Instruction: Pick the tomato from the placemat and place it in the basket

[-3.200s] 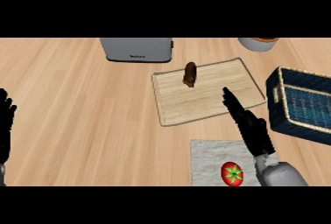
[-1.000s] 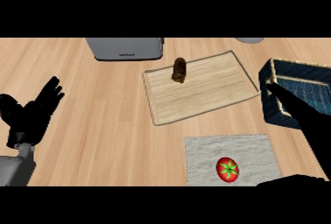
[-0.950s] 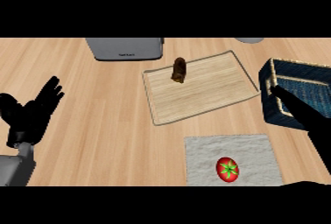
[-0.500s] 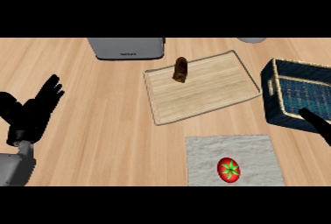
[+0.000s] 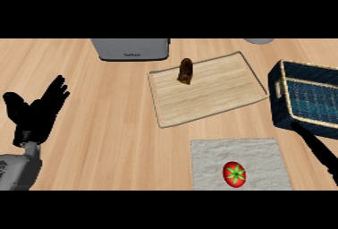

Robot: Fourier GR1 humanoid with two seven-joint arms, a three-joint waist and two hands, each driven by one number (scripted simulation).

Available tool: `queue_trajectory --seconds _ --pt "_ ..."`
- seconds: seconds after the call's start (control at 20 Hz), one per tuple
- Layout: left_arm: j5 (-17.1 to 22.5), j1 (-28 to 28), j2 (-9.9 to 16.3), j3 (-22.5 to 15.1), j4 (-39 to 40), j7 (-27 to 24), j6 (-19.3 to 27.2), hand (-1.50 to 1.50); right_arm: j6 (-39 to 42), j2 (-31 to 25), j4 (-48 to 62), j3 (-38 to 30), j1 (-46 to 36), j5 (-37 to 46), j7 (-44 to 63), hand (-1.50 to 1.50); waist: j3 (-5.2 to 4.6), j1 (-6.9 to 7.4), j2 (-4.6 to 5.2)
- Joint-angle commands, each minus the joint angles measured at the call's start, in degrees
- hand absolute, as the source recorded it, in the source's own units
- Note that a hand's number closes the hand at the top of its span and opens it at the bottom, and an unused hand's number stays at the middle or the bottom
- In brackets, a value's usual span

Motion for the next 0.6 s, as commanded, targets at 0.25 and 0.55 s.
queue_trajectory --seconds 0.25,0.55 --pt "-0.09 -3.65 -0.41 1.78 3.81 0.30 -2.06 0.00 -17.48 10.12 16.01 10.75 1.21 24.21 -18.14 -1.50 -0.01 0.73 0.31" --pt "-3.43 0.48 -2.42 1.75 -2.00 0.60 -1.00 0.00 -18.11 11.30 21.08 12.38 4.73 27.74 -18.47 -1.50 -0.05 0.80 0.15"
